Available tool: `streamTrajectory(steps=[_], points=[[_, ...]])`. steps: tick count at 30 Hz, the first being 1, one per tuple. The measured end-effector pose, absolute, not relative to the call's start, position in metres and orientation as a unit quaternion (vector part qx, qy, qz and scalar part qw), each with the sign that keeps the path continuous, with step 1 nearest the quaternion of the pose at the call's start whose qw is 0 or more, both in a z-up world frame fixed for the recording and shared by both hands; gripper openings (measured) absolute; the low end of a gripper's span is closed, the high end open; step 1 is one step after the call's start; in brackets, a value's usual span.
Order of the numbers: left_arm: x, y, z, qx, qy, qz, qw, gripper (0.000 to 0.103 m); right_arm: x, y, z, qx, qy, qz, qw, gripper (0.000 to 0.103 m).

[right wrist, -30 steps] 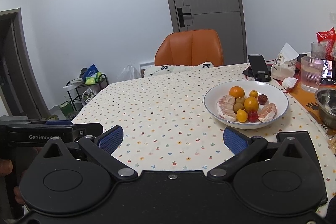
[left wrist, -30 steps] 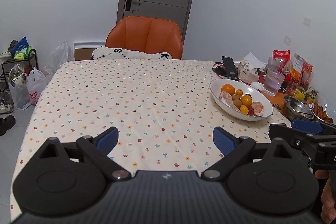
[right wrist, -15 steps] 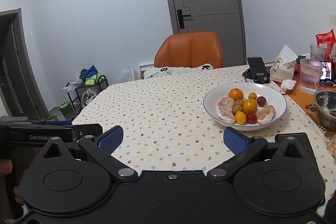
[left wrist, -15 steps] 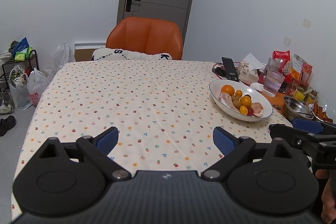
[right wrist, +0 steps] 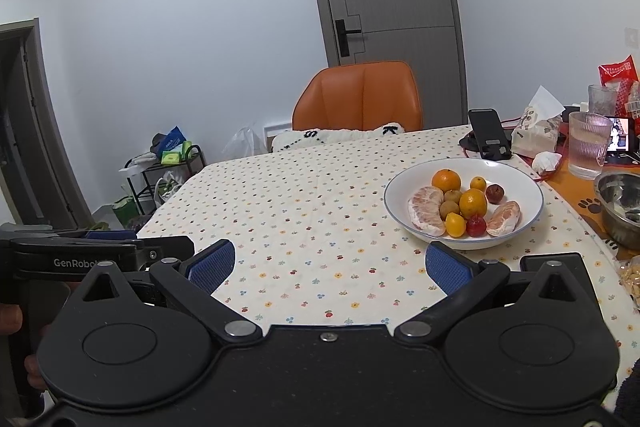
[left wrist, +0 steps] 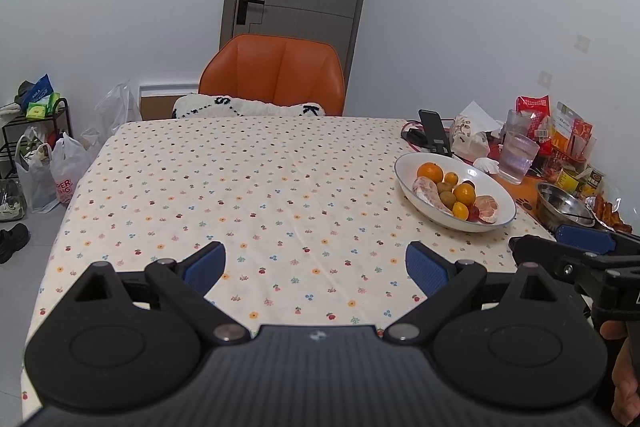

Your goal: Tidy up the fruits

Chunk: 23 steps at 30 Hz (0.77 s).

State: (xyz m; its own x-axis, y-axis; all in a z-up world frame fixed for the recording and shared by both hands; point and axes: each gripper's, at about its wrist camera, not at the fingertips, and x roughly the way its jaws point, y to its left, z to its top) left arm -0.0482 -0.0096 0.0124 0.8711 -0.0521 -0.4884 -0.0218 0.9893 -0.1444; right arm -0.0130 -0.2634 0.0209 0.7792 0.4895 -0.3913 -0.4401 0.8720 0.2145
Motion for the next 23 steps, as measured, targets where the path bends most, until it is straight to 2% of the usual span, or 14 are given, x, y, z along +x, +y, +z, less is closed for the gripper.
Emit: streamTrajectory(steps=[18, 23], points=[[-0.046, -0.015, 0.015, -0.069, 0.251, -0.003, 0.966, 0.096, -0.012, -0.269, 0.021, 0.058, 0.218, 0.244, 0.943, 0.103], [-0.047, -0.025, 0.014, -0.033, 0.239, -0.003, 0.970, 0.096, -0.009, -0.270, 0.017, 0.060, 0.222, 0.244, 0.942, 0.103]])
